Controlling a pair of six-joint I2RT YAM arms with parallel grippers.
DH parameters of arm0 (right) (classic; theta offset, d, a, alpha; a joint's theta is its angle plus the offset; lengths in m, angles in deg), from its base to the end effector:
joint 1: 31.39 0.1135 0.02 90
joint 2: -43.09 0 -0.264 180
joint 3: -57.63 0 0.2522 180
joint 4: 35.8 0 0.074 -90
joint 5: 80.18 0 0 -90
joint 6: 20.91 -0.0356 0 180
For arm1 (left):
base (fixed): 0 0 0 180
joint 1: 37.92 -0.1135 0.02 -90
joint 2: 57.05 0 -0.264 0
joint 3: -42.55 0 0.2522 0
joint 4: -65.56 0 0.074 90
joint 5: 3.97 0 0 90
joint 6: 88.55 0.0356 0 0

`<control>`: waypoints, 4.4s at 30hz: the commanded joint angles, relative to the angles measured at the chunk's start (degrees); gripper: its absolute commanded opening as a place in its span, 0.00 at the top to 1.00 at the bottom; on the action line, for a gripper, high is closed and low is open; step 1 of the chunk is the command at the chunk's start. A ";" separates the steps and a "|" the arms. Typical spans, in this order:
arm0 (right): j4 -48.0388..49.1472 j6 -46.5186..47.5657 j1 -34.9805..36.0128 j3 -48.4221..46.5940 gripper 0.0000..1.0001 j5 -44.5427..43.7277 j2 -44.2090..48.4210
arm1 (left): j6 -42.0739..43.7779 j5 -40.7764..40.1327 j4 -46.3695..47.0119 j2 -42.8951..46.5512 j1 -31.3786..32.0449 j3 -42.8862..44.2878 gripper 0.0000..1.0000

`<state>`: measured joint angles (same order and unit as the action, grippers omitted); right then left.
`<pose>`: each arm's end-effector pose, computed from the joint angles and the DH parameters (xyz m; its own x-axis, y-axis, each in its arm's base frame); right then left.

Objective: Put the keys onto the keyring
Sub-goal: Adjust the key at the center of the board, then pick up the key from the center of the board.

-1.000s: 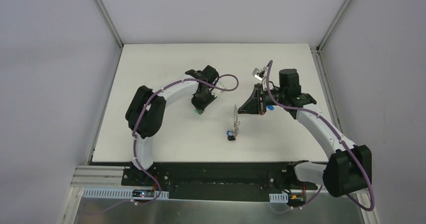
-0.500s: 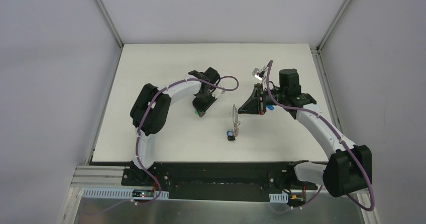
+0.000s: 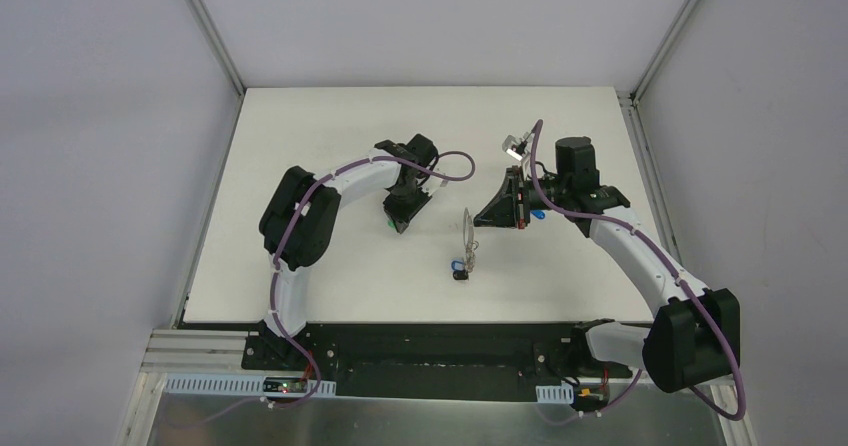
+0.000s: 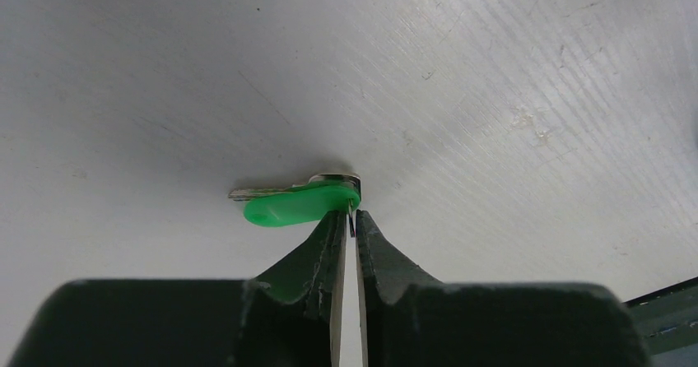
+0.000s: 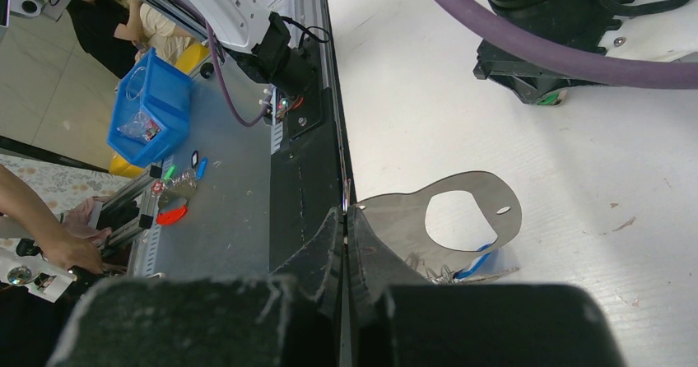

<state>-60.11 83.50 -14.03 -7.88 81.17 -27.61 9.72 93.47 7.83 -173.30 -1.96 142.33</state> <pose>0.2364 0.1092 0.2978 -0.2356 -0.1570 -0.9591 -0.9717 0.0207 0.2353 0.3278 -0.2435 0.1736 -0.6829 0.6716 -0.2874 0.7165 0.6925 -0.0841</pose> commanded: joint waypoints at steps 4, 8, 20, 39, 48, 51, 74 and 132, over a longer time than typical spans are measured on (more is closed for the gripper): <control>1.49 0.97 -0.24 -0.11 1.00 2.21 1.20 | -0.42 -0.11 -0.79 2.40 0.03 -0.62 0.90; 1.49 0.88 -0.24 -0.11 1.00 2.28 1.15 | -0.37 -0.09 -0.77 2.67 -0.10 -0.87 0.89; 1.71 0.70 -0.25 0.07 1.00 2.30 1.13 | -0.44 -0.26 -0.22 3.62 -0.41 -1.99 0.87; 2.10 0.53 -0.30 0.32 1.00 2.21 1.24 | -0.34 1.17 -0.25 5.38 -1.45 -0.27 0.82; 2.13 0.61 -0.23 0.37 1.00 2.17 1.17 | -0.54 2.55 -0.68 4.86 -1.69 1.40 0.81; 2.14 0.61 -0.26 0.42 1.00 2.13 1.17 | -0.69 2.94 -0.75 4.32 -1.63 1.52 0.81; 2.09 0.70 -0.35 0.42 1.00 2.14 0.91 | -1.42 4.36 -0.34 0.78 -1.56 1.17 0.80; 2.29 0.44 -0.48 0.52 1.00 2.43 1.35 | 4.37 6.01 -2.57 6.86 -1.69 2.96 1.00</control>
<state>-59.71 83.48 -14.07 -7.09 81.19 -27.61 10.62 97.63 7.64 -171.88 -3.49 142.73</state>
